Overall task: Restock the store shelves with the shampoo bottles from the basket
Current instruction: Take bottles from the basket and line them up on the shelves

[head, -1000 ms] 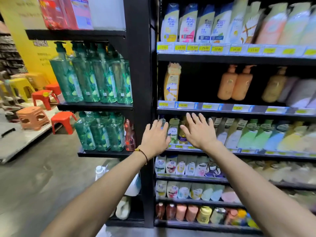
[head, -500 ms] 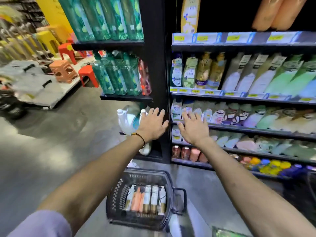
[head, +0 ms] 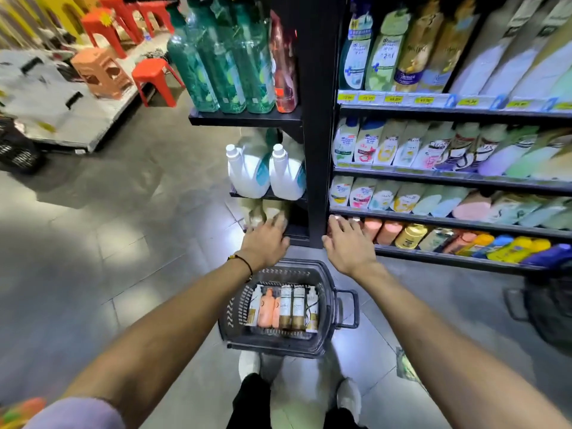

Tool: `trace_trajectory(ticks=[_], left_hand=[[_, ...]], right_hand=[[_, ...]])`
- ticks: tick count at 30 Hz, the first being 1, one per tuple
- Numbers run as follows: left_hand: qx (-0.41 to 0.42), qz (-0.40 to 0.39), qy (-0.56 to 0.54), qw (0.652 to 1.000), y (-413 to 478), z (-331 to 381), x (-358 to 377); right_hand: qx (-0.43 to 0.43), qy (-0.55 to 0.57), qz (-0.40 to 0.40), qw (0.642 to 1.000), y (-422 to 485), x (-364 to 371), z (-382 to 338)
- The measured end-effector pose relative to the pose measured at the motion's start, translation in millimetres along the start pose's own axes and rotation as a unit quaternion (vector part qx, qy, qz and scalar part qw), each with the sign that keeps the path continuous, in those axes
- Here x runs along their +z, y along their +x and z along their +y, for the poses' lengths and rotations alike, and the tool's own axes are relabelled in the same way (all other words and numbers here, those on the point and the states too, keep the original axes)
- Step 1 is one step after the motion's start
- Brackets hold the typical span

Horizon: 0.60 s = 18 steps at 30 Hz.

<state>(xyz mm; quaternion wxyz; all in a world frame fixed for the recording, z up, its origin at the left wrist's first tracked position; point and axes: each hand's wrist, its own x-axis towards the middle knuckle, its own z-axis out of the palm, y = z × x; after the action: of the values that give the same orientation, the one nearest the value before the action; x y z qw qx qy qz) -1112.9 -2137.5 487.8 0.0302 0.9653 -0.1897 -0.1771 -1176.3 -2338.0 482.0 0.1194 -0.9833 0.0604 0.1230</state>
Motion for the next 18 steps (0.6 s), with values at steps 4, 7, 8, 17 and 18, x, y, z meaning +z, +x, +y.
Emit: trace_trajectory(ticks=[4, 7, 8, 17, 18], left_hand=[[0.011, -0.062, -0.011, 0.998, 9, -61, 44], [0.022, -0.089, -0.024, 0.996, 12, -107, 80], [0.028, -0.094, -0.029, 0.995, 12, -120, 93], [-0.015, -0.2, -0.107, 0.974, 24, -182, 219], [-0.028, -0.214, -0.113, 0.97, 27, -184, 236]], right_hand=[[0.015, 0.012, -0.045, 0.999, 8, 53, -33], [0.033, -0.006, -0.086, 0.996, 4, 104, -50], [0.041, -0.008, -0.096, 0.995, 4, 118, -55], [0.067, -0.006, -0.127, 0.99, 28, 227, -76], [0.07, -0.006, -0.136, 0.988, 31, 241, -72]])
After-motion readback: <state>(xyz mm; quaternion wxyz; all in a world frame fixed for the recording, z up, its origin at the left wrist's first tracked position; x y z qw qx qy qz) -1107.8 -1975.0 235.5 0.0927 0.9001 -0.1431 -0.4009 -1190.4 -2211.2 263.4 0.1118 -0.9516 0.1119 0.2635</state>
